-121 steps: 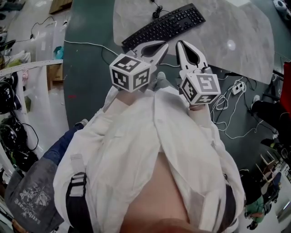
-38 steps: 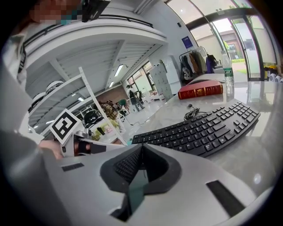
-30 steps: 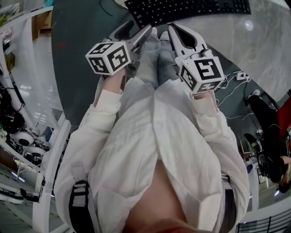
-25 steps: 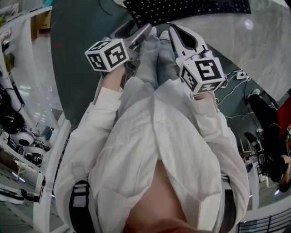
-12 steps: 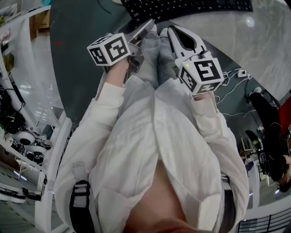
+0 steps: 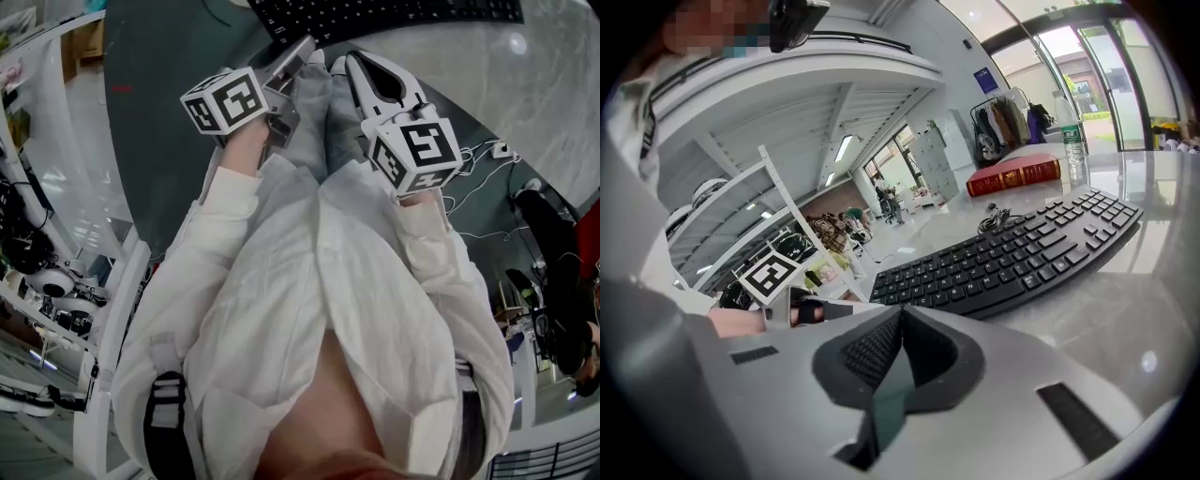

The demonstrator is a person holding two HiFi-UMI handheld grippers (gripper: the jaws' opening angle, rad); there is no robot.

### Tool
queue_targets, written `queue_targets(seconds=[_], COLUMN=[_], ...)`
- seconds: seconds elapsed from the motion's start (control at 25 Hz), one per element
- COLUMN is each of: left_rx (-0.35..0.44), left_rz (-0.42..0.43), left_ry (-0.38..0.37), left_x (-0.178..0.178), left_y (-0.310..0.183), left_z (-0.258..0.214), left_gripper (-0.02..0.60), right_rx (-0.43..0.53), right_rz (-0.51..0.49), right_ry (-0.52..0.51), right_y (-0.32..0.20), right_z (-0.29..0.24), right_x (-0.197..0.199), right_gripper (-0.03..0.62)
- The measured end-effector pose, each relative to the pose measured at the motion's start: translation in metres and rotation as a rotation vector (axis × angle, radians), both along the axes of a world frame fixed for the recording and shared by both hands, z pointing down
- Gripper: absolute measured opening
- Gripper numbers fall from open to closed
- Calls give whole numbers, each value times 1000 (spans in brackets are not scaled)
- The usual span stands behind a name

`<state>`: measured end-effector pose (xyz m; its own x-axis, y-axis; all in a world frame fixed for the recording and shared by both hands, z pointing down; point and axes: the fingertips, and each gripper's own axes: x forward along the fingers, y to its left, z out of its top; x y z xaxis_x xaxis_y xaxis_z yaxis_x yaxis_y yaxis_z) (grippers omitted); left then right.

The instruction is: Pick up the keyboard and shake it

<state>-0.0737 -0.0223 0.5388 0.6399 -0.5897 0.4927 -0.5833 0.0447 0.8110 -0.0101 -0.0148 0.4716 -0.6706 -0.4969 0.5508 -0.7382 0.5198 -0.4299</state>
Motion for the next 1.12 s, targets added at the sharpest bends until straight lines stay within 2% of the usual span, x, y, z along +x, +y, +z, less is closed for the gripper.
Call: queue_targets(seconds=[0.44, 0.96, 1.12], left_rx=[36, 70, 128], left_rz=[6, -22, -24], left_ry=[77, 242, 235], left_x=[4, 9, 7], left_y=[-3, -3, -4], left_z=[0, -5, -7], left_gripper=[170, 130, 126], right_rx=[19, 22, 23], right_rz=[18, 28, 29], right_ry=[-11, -10, -3], right_y=[-5, -9, -10], right_z=[-2, -4, -3], right_x=[4, 5, 5], right_gripper=[29, 29, 29])
